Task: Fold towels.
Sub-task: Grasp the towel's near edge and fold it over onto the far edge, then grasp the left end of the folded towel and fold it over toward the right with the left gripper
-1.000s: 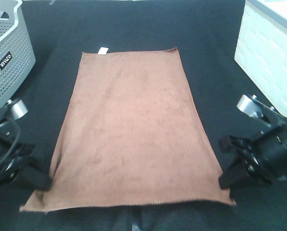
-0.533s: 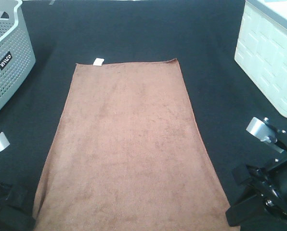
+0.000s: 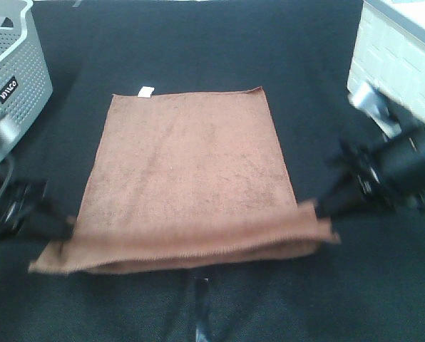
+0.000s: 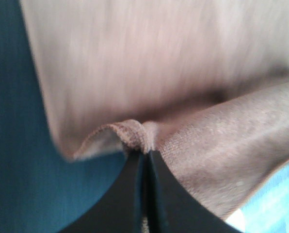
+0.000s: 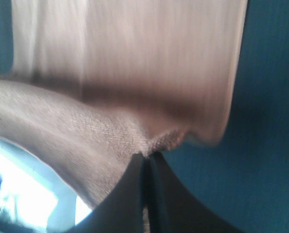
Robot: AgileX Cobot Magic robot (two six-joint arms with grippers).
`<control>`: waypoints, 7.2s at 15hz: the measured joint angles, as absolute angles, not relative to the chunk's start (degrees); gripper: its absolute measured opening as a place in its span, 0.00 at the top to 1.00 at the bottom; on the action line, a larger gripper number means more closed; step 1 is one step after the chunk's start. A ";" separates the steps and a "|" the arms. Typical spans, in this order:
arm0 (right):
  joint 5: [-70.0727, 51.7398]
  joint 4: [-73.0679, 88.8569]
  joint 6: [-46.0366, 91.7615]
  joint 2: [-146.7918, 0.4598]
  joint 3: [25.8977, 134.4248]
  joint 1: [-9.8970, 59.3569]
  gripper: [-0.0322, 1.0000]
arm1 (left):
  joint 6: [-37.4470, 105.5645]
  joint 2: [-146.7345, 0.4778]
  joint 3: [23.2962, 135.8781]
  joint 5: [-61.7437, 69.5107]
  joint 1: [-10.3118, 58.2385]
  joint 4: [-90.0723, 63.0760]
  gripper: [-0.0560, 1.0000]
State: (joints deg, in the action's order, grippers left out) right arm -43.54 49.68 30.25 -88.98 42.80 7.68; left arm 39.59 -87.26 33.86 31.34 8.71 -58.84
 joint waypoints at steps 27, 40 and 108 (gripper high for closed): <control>-47.50 33.75 15.58 -151.49 138.54 7.68 0.61 | 15.07 -141.29 111.55 15.41 8.77 -36.67 0.52; -69.27 26.76 5.50 -147.65 138.66 7.68 0.24 | 8.25 -140.26 111.55 50.53 6.36 -31.17 0.18; -56.32 36.50 17.19 -140.95 112.70 7.73 0.91 | 1.03 -127.65 92.02 40.79 4.76 -26.64 0.88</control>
